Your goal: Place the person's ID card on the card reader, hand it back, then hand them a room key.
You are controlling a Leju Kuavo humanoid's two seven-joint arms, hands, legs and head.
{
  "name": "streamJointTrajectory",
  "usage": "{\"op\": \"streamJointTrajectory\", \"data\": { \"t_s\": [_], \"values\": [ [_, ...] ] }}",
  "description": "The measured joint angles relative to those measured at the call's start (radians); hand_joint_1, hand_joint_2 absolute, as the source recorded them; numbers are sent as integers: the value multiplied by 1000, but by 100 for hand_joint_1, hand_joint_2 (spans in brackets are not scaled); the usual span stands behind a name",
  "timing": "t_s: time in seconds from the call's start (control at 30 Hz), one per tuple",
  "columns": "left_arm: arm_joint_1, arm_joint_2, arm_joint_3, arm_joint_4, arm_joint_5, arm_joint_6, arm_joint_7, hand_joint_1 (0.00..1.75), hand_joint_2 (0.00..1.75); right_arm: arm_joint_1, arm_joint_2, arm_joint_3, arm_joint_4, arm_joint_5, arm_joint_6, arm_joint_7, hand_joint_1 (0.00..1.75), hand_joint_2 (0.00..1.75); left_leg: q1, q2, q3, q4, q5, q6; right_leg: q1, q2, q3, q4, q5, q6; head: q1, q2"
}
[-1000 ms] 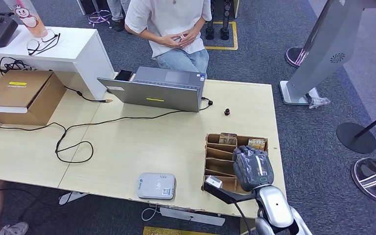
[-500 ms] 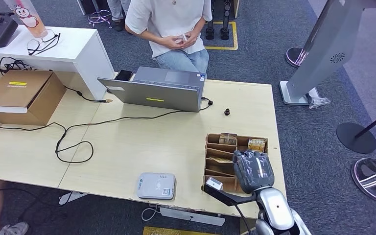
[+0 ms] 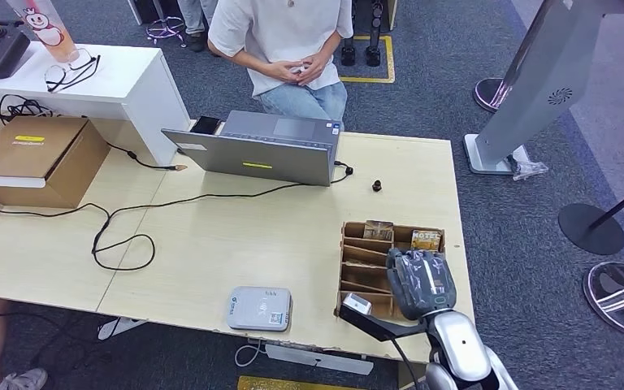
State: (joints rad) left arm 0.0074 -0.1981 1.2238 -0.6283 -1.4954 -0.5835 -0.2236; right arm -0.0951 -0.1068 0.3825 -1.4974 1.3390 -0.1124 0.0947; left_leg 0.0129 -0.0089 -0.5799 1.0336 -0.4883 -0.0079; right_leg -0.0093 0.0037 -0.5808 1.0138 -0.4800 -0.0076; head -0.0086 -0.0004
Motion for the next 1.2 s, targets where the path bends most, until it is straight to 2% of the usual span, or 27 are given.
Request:
{"op": "streamJointTrajectory", "data": {
  "t_s": [0.47, 0.53, 0.57, 0.67, 0.7, 0.87, 1.2],
  "values": [
    [0, -1, 0, 0, 0, 1, -7, 0, 0, 3, 0, -24, -40, -25, -42, -4, 174, 175, 0, 0, 0, 0, 0, 0, 0, 0, 0, 0, 0, 0, 0, 0],
    [1, -3, 0, 0, 0, -2, -7, 0, 0, 5, 0, -26, -48, -27, -43, -6, 161, 175, 0, 0, 0, 0, 0, 0, 0, 0, 0, 0, 0, 0, 0, 0],
    [1, -4, 0, 0, 0, -4, -7, 0, 0, 7, 0, -28, -53, -28, -43, -9, 130, 175, 0, 0, 0, 0, 0, 0, 0, 0, 0, 0, 0, 0, 0, 0],
    [1, -6, 0, 0, 0, -10, -7, 0, 0, 16, 0, -30, -68, -29, -41, -19, 23, 175, 0, 0, 0, 0, 0, 0, 0, 0, 0, 0, 0, 0, 0, 0],
    [1, -7, 0, 0, 0, -10, -7, 0, 0, 21, 0, -30, -74, -30, -40, -23, 13, 175, 0, 0, 0, 0, 0, 0, 0, 0, 0, 0, 0, 0, 0, 0],
    [1, -9, 0, 0, 0, -11, -7, 0, 0, 41, 0, -29, -103, -34, -29, -35, 0, 175, 0, 0, 0, 0, 0, 0, 0, 0, 0, 0, 0, 0, 0, 0],
    [1, -10, 0, 0, 0, -18, -8, 0, 0, 69, -2, -13, -140, -60, -18, -53, 0, 175, 0, 0, 0, 0, 0, 0, 0, 0, 0, 0, 0, 0, 0, 0]
  ]
}}
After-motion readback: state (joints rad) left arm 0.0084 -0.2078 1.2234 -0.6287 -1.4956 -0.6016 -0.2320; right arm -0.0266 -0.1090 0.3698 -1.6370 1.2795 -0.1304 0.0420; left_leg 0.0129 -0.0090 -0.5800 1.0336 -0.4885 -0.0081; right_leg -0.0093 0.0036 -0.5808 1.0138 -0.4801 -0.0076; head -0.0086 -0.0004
